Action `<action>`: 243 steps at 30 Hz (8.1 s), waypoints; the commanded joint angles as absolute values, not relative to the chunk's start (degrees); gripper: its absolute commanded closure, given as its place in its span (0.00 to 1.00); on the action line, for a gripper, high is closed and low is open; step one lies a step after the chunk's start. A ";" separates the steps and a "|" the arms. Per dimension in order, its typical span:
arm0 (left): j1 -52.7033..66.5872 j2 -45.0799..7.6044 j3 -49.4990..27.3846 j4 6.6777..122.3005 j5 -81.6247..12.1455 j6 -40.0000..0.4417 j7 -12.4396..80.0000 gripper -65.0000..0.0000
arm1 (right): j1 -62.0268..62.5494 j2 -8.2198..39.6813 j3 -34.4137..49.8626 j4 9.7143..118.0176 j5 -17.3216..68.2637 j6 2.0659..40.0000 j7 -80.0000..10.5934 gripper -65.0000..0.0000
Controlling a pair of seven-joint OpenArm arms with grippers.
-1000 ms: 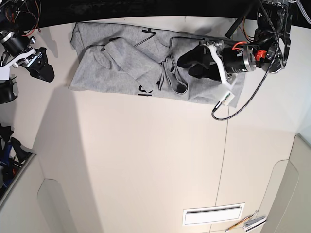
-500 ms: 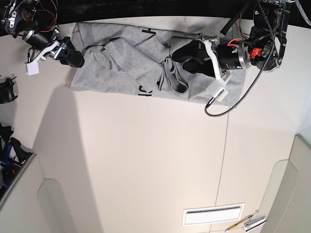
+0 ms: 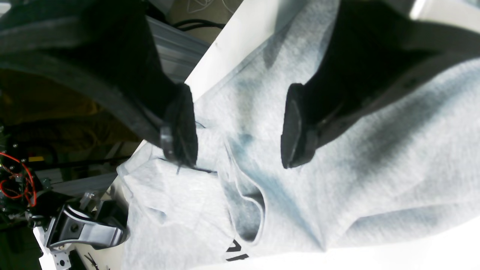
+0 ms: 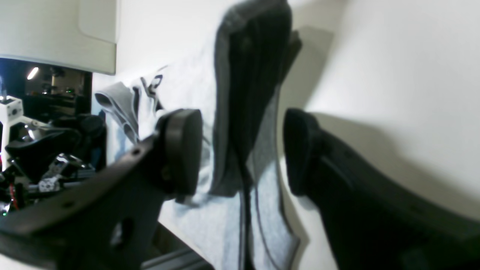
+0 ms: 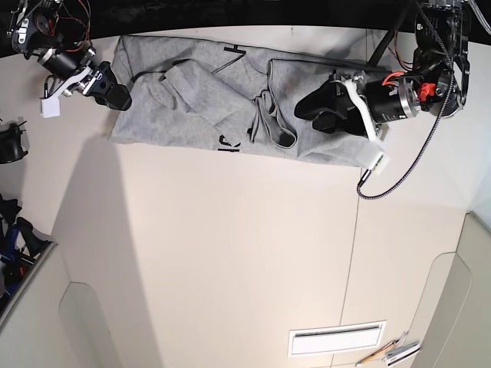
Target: Fold the T-shirt properly
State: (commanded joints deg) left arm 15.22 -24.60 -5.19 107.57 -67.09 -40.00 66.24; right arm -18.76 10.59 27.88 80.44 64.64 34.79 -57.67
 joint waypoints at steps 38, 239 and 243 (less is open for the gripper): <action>15.07 -24.77 -13.87 108.86 -72.82 -40.00 67.99 0.40 | -20.23 7.44 25.58 97.23 48.88 30.41 -58.89 0.47; 19.07 -17.02 -15.66 111.61 -75.13 -40.00 72.69 0.41 | -1.43 1.17 -12.05 104.20 30.94 34.50 -55.42 0.49; 19.07 -17.02 -15.66 111.61 -75.13 -40.00 73.10 0.41 | -0.51 2.20 -19.79 103.59 25.69 34.11 -54.37 0.49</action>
